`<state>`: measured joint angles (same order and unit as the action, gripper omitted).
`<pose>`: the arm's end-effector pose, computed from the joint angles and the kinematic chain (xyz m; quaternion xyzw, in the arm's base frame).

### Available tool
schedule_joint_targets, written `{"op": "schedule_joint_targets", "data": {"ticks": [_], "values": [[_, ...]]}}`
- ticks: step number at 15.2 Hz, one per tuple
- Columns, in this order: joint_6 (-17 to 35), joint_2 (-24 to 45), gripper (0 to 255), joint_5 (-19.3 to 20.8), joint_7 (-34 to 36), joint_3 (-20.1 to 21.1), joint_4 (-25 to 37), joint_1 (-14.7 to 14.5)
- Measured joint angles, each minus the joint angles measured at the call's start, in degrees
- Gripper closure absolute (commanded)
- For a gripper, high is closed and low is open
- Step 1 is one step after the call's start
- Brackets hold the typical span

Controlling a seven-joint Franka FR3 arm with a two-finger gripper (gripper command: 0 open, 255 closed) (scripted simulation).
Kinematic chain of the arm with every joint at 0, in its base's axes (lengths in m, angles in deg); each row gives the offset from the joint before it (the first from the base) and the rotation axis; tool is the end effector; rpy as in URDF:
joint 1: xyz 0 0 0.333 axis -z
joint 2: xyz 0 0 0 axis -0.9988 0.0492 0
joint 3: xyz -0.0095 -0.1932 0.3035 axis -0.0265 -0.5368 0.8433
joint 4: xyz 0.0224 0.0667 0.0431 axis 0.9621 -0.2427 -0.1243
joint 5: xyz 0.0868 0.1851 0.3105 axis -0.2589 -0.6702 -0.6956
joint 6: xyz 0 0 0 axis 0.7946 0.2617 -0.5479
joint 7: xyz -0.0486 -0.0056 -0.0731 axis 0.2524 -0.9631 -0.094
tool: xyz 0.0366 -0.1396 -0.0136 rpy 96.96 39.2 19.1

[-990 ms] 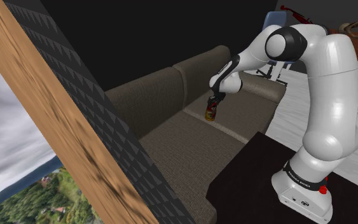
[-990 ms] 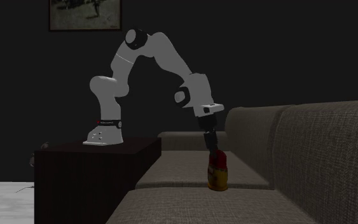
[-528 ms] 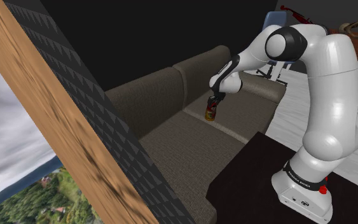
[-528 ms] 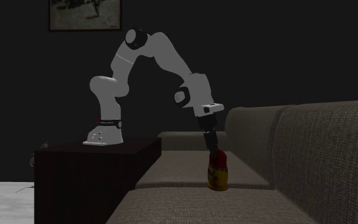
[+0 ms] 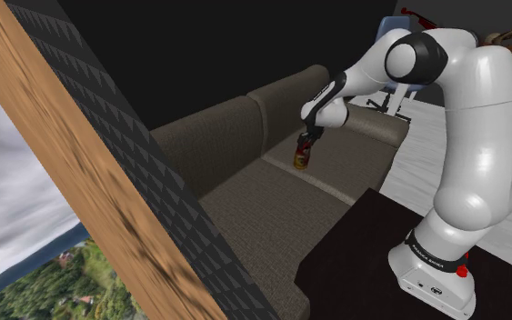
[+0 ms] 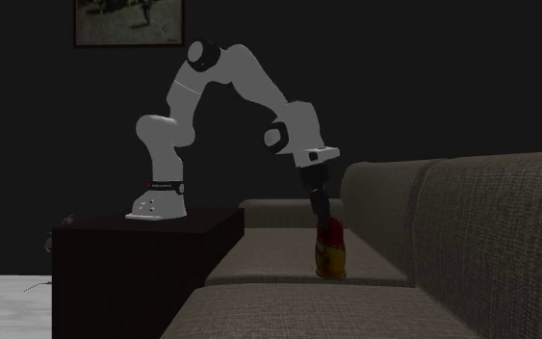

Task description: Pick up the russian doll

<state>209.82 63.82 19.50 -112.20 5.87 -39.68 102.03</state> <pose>0.5823 -0.2479 0.2109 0.9887 -0.0946 0.1162 0.0056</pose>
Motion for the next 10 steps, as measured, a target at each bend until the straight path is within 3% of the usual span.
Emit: {"op": "schedule_joint_targets", "data": {"ticks": [10], "values": [[-5.0, -6.22, 255, 2.67, 2.44, -2.58, -1.23, -1.95]]}}
